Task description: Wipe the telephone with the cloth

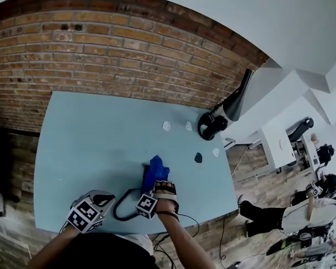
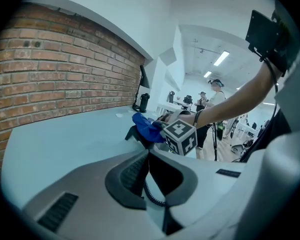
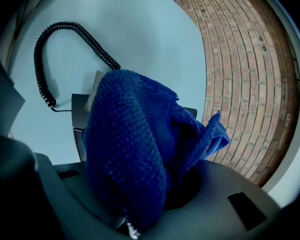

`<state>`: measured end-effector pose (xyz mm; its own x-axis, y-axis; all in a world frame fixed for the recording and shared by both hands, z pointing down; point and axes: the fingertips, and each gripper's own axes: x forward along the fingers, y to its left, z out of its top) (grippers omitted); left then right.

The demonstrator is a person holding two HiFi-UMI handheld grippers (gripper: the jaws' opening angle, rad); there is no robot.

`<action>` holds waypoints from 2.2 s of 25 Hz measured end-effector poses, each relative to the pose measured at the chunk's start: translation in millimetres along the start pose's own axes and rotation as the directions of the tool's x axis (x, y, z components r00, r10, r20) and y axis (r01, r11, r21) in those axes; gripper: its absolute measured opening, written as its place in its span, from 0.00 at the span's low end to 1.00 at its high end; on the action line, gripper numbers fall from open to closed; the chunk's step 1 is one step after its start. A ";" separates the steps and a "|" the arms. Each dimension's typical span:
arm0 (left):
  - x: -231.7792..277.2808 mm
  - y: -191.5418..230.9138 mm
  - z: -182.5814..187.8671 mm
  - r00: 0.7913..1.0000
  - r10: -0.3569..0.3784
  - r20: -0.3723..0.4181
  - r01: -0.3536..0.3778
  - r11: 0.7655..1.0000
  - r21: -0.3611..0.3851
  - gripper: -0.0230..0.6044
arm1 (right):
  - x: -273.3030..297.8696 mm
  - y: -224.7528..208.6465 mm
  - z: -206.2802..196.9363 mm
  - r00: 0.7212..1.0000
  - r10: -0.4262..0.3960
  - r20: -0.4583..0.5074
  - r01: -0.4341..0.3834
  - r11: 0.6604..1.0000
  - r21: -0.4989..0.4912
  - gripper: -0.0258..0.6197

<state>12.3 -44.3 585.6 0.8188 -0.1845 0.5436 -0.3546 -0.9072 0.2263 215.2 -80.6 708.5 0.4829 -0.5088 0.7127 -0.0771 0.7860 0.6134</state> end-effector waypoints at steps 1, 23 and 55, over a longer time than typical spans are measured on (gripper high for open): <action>-0.4 -0.3 -1.5 1.000 -0.001 -0.003 0.001 1.000 0.000 0.02 | 0.0 1.3 -0.2 1.000 -0.004 -0.001 0.004 1.000 -0.003 0.17; 7.4 -13.9 -13.7 0.998 -0.052 -0.046 0.053 0.998 0.029 0.02 | -13.3 44.9 2.9 0.999 0.021 -0.048 -0.021 1.000 -0.010 0.17; 0.9 -4.8 -1.9 0.999 -0.031 0.017 0.031 0.999 0.015 0.02 | -105.4 66.6 69.9 0.644 0.143 0.752 -0.762 0.209 0.613 0.18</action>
<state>13.9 -39.4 586.5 0.8371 -0.1624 0.5225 -0.3224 -0.9180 0.2311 98.2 0.9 698.0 -0.3561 -0.4793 0.8022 -0.9186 0.3370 -0.2064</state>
